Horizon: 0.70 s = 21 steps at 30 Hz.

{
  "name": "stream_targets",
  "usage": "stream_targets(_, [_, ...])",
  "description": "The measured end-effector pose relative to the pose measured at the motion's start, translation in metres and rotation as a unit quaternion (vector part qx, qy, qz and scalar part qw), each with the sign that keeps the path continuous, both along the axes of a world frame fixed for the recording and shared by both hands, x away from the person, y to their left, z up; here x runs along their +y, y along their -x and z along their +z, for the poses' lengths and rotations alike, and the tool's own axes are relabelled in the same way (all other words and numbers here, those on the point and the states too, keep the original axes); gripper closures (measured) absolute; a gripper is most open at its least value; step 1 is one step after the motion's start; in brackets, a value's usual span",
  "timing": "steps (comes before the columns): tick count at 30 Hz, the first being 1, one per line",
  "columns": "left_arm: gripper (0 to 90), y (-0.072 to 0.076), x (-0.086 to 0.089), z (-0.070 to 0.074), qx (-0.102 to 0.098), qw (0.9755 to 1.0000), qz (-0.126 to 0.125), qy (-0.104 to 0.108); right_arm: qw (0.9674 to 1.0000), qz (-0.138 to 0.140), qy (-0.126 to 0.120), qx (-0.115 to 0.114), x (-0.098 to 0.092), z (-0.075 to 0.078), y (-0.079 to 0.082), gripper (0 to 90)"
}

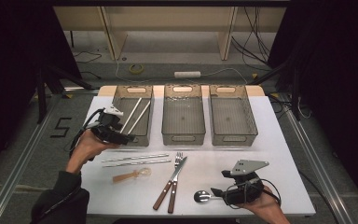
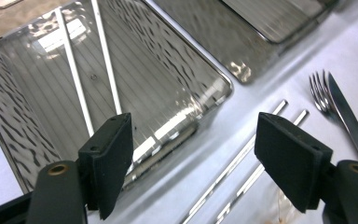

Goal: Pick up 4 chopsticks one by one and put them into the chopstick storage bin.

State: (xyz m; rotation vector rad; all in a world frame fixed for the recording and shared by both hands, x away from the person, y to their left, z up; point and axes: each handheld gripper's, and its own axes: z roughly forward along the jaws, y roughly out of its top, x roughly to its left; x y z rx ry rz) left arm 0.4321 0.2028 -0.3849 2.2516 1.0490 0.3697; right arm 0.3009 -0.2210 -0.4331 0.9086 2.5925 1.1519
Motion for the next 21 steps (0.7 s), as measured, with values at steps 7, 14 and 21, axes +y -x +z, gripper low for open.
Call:
stream_targets(7, [29.3, 0.010, -0.002, -0.003, 0.012, 0.9983, -0.037, -0.043, 1.0000, 0.003, 0.002, 0.001, 0.001, -0.001, 0.001, 28.2])
stream_targets(14, [30.7, 0.016, -0.005, -0.013, 0.029, 0.9950, -0.064, -0.071, 1.0000, 0.005, 0.004, 0.003, 0.001, -0.002, 0.000, 28.2])
stream_targets(21, [34.6, 0.018, -0.009, -0.024, 0.046, 0.9921, -0.080, -0.085, 1.0000, 0.005, 0.002, 0.003, 0.001, -0.002, 0.000, 28.2])
